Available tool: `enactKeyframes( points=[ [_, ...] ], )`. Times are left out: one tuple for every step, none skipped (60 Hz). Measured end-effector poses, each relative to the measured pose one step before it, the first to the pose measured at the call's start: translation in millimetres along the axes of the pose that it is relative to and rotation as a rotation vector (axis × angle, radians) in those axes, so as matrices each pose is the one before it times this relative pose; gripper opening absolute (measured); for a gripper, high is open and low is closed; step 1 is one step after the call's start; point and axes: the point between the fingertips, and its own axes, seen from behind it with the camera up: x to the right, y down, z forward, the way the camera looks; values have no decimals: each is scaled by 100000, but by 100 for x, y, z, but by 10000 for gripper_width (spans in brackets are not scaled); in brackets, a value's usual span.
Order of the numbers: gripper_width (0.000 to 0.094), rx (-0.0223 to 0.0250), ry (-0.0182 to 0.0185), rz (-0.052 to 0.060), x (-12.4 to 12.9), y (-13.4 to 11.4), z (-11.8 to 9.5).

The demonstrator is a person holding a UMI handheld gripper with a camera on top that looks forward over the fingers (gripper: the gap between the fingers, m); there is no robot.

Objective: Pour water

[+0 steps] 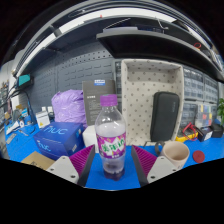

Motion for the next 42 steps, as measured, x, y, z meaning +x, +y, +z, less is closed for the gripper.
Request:
enactKeyframes(
  points=[
    [732, 517, 146, -302, -34, -130, 436],
    [733, 506, 184, -209, -39, -149, 430],
    [734, 326, 194, -130, 10, -69, 402],
    [733, 93, 178, -32, 37, -33, 412],
    [733, -75, 82, 7, -9, 45, 416],
    [734, -56, 30, -117, -3, 46, 383],
    [732, -6, 5, -313, 30, 36, 328],
    [731, 216, 134, -514, 5, 15, 327],
    [732, 365, 425, -550, 73, -28, 284],
    [703, 644, 317, -707, 60, -83, 248],
    [672, 905, 120, -713, 37, -34, 276],
    [604, 421, 346, -414, 51, -43, 181],
    [536, 127, 47, -165, -24, 22, 157],
    [519, 700, -42, 296, -77, -118, 118],
    [517, 534, -260, 357, -126, -73, 62],
    [499, 374, 64, -28, -31, -8, 63],
    [484, 365, 130, -541, -8, -4, 51],
    [466, 43, 13, -244, -9, 11, 4],
    [457, 251, -3, 64, -103, -86, 107],
    [457, 155, -130, -300, 52, 65, -103],
    [426, 126, -36, -346, 20, 46, -58],
    [434, 196, -123, -121, -10, 26, -42],
    [394, 513, -389, 260, 23, -59, -40],
    [392, 194, -143, 91, 24, -3, -38],
    [415, 275, 11, 188, 29, -38, -19],
    [364, -81, 61, 466, 25, 34, -15],
    [364, 51, 85, 456, 25, -24, -14],
    [365, 4, 157, 385, 40, -13, -13],
    [364, -50, -11, 184, 5, 36, 33],
    [365, -125, -298, 2, -28, 25, -16],
    [364, -83, -190, -146, -51, -7, -11],
    [365, -56, -181, -66, -31, 10, 19],
    [364, -92, -236, 143, -28, 11, -9],
    [364, -47, -492, 94, 119, -20, 32],
    [363, -247, -183, 335, 43, 1, 4],
    [363, -327, -221, 569, 38, 18, 7],
    [363, -326, -216, 732, 63, -6, 3],
    [363, -402, -309, 770, 73, 2, 10],
    [363, -439, -341, 898, 91, -7, 6],
    [362, -571, -292, 1349, 126, 6, 1],
    [362, -745, -95, 1837, 96, -16, -16],
    [363, -616, -453, 1907, 216, -36, -32]
  ],
)
